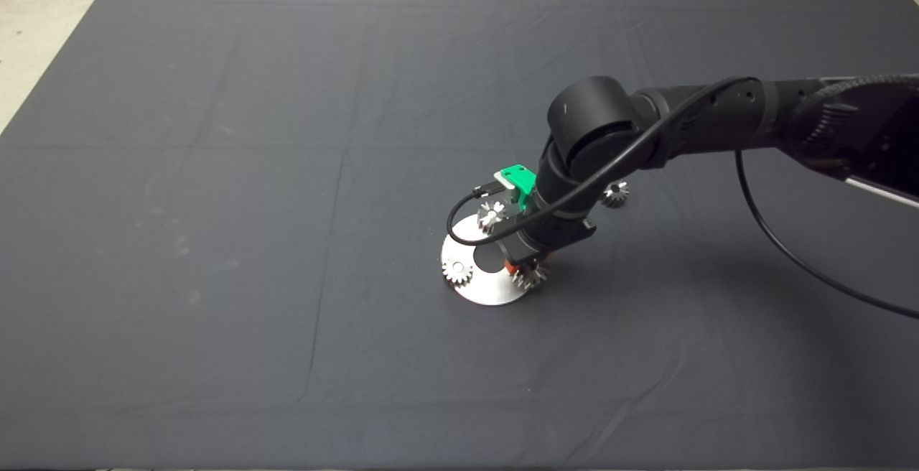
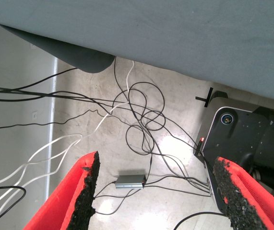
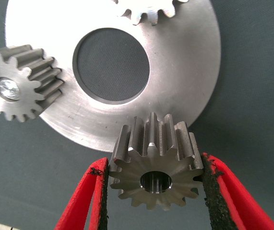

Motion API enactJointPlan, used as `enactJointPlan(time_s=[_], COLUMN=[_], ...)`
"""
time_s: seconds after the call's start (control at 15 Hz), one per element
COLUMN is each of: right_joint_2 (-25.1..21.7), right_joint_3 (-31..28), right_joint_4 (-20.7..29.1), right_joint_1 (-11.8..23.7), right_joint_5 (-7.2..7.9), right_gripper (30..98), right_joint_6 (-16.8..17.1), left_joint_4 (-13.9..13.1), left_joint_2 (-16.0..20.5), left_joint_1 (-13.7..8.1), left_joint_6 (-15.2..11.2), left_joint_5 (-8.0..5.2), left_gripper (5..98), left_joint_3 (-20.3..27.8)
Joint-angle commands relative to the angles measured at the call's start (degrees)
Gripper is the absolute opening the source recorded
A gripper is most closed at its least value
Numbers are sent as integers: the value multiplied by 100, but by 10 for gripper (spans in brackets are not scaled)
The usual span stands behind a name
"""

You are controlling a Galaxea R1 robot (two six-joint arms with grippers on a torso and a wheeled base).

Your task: Remove an incorrectly installed larger gear and replace it with the correct smaller gear

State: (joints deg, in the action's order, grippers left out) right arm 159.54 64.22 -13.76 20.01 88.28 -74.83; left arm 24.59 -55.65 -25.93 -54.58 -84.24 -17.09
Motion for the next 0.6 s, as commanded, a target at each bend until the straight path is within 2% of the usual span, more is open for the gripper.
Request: enactJointPlan(time_s=[0.0, 0.2, 0.4, 0.53], right_joint_2=[-31, -191, -531, -918], right_joint_3=[-78, -87, -69, -69], right_joint_4=[666, 898, 963, 954], right_joint_1=[851, 1203, 1216, 1103], right_joint_5=[541, 541, 541, 549], right_gripper=[400, 398, 397, 396], right_joint_6=[-23, -23, -23, 21], left_joint_4=[-55, -51, -51, -51], left_joint_2=[-47, -109, -144, -153], left_joint_1=[9, 9, 9, 9], left_joint_6=[-18, -85, -106, -115], left_joint_5=[-14, 0, 4, 4], left_gripper=[597, 597, 597, 597], left_joint_3=[76, 76, 76, 84])
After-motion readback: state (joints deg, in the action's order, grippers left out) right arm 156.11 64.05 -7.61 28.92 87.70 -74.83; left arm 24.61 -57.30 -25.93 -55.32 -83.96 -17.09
